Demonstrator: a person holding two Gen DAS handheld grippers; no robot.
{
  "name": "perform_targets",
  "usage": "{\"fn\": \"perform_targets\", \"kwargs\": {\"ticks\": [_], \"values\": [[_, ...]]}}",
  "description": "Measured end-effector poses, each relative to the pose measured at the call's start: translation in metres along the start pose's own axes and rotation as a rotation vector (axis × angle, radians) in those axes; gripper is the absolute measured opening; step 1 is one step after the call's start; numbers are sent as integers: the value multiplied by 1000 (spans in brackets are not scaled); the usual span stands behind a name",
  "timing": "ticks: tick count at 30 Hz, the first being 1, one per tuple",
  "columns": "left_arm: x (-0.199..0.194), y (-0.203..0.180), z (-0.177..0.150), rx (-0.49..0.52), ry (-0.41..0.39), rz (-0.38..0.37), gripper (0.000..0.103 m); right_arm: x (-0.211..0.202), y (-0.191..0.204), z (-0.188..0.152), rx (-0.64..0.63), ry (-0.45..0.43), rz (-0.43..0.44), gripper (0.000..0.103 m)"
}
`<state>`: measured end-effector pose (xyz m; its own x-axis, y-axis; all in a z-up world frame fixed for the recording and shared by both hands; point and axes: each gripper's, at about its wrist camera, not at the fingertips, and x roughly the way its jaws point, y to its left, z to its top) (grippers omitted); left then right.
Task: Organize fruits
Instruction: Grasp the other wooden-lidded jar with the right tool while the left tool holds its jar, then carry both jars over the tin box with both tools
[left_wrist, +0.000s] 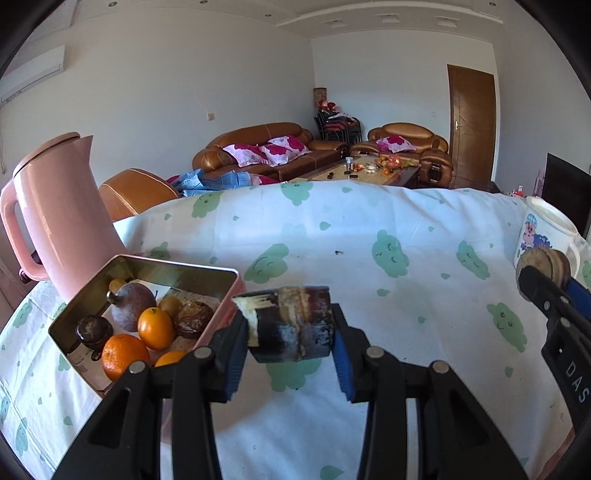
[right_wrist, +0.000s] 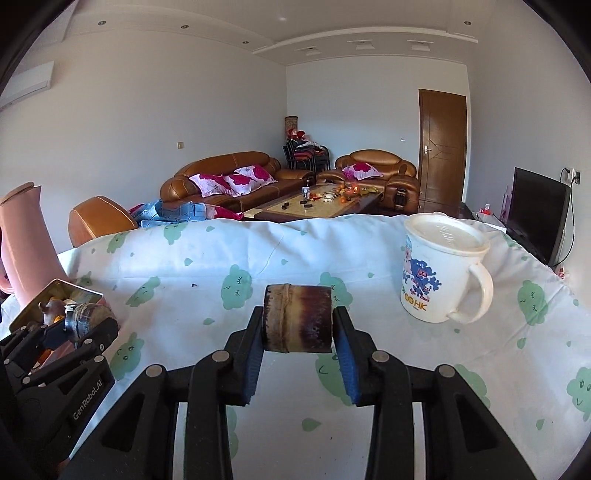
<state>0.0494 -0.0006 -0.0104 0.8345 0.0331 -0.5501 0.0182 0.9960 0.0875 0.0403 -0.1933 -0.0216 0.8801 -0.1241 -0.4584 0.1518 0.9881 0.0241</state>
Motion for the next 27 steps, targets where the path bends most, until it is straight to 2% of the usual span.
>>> {"fn": "perform_targets", "kwargs": {"ticks": [5,13,27], "values": [[-18,8,-7,-17,-56,-11,42,-25,12,-7,0,-62,-5,38],[-32,16,-15,-37,-74,-43,42,-47,22,-16,-26,-114,-1,38],[-35,16,-18,-34,-67,-54,42,-57,25,-19,-21,-131,9,38]]}}
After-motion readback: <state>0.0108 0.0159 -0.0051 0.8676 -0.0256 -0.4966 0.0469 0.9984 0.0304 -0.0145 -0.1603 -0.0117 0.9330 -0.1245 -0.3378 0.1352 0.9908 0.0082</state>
